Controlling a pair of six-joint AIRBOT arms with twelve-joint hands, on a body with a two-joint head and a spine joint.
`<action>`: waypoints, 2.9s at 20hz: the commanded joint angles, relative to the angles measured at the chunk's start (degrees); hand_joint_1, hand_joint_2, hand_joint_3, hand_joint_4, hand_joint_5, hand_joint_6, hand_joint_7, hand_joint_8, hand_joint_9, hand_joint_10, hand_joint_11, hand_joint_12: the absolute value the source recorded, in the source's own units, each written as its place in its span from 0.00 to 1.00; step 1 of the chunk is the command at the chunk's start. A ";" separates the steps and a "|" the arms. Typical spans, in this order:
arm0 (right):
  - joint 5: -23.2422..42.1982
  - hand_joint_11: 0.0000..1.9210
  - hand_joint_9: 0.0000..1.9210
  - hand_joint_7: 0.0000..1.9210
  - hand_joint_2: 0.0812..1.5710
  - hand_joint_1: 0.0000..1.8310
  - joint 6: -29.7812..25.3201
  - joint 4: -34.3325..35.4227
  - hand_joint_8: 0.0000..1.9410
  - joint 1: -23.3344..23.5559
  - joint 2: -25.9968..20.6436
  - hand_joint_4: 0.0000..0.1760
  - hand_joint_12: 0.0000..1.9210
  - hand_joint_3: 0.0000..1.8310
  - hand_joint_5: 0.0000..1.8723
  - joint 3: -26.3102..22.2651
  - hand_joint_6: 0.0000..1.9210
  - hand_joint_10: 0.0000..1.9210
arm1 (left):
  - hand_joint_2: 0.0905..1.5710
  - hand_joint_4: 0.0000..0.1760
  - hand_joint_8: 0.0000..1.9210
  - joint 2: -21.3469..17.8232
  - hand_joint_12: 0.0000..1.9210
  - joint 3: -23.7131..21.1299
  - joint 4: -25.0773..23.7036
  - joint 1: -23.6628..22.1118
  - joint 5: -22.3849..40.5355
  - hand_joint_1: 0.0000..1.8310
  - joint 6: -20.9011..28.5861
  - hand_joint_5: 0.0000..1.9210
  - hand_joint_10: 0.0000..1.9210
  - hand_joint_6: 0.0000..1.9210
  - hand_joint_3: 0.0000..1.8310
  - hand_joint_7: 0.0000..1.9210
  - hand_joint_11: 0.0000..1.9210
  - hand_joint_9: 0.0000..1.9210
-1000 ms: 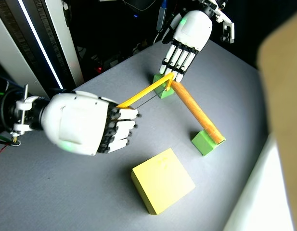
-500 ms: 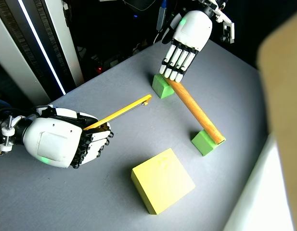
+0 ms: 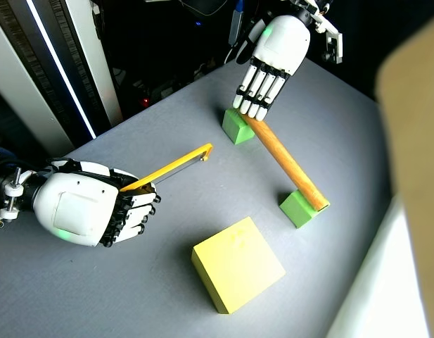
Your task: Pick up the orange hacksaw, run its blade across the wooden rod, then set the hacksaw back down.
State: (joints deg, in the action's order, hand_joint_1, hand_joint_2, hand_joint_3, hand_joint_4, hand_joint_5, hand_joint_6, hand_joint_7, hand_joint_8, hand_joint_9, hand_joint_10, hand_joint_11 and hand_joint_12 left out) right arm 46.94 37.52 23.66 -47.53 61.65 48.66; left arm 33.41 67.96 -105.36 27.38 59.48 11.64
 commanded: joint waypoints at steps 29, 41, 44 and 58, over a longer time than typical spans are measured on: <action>7.31 0.00 0.06 0.06 0.59 0.32 4.47 -0.95 0.01 10.15 -10.13 0.00 0.31 0.01 0.05 -7.39 0.01 0.02 | 0.79 0.00 0.00 4.03 0.15 0.46 34.86 -1.34 -6.90 0.03 -0.07 0.10 0.00 0.00 0.00 0.08 0.00 0.07; 9.86 0.71 0.62 0.50 0.63 0.35 -7.65 -54.47 1.00 24.48 -11.50 0.00 1.00 0.00 0.42 7.53 0.99 1.00 | 0.83 0.00 0.93 11.80 0.99 6.04 51.94 0.94 -1.50 0.22 -7.91 0.41 0.96 0.87 0.00 0.46 0.46 0.48; 12.83 0.81 0.71 0.63 0.66 0.27 -10.47 -60.47 1.00 24.51 -12.17 0.00 1.00 0.00 0.59 8.74 1.00 1.00 | 0.82 0.00 1.00 12.63 1.00 7.51 52.80 0.36 -0.53 0.22 -7.90 0.48 1.00 1.00 0.00 0.52 0.59 0.57; 17.69 0.86 0.76 0.69 0.87 0.22 -11.81 -65.66 1.00 23.92 -13.43 0.00 1.00 0.00 0.64 9.60 1.00 1.00 | 0.91 1.00 1.00 12.61 1.00 8.03 54.09 2.70 6.00 0.05 -7.86 0.72 1.00 1.00 0.00 0.76 0.82 0.78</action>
